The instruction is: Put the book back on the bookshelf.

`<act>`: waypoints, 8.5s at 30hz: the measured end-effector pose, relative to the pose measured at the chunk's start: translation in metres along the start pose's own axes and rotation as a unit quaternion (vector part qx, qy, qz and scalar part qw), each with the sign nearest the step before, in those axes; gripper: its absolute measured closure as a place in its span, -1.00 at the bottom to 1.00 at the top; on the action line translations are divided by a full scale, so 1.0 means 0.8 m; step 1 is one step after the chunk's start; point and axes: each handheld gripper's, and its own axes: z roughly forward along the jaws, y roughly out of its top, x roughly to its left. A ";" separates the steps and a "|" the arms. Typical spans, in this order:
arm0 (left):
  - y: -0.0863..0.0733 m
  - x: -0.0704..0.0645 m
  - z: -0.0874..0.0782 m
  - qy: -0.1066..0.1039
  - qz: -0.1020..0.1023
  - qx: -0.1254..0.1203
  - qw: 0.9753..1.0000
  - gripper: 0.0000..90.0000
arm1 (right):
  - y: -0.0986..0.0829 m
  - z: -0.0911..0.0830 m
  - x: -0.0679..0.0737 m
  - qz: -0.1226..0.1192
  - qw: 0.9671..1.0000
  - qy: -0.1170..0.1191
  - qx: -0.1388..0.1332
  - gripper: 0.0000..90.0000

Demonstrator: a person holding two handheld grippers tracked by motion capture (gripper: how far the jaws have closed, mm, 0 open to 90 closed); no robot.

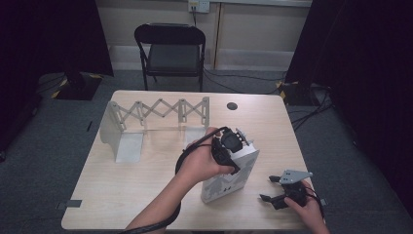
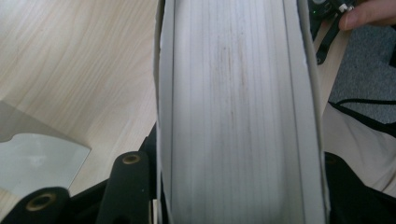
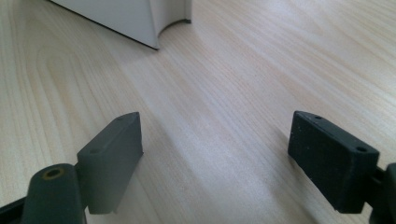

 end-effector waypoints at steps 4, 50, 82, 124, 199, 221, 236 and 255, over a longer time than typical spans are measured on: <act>-0.002 0.002 -0.004 -0.003 -0.005 0.004 1.000 0.18 | 0.000 0.000 0.000 0.000 1.000 0.000 0.000 -0.61; -0.044 0.031 -0.053 0.033 -0.079 0.004 0.996 0.18 | 0.000 0.000 0.001 0.000 1.000 -0.001 0.001 -0.62; -0.072 0.051 -0.076 0.053 -0.130 -0.007 0.990 0.18 | -0.001 -0.001 0.002 0.005 1.000 -0.008 0.001 -0.62; -0.101 0.075 -0.097 0.082 -0.170 0.001 0.982 0.18 | -0.001 -0.001 0.003 0.006 1.000 -0.009 0.000 -0.62; -0.087 0.128 -0.079 0.129 -0.288 0.006 0.949 0.18 | -0.001 -0.001 0.003 0.007 1.000 -0.009 0.001 -0.62; -0.074 0.139 -0.073 0.144 -0.312 0.002 0.939 0.18 | -0.001 -0.001 0.003 0.007 1.000 -0.009 0.001 -0.62; -0.063 0.144 -0.069 0.154 -0.341 0.001 0.927 0.18 | -0.001 -0.001 0.003 0.007 1.000 -0.009 0.001 -0.62; -0.046 0.148 -0.064 0.163 -0.353 0.004 0.921 0.18 | -0.001 -0.001 0.003 0.007 1.000 -0.009 0.000 -0.62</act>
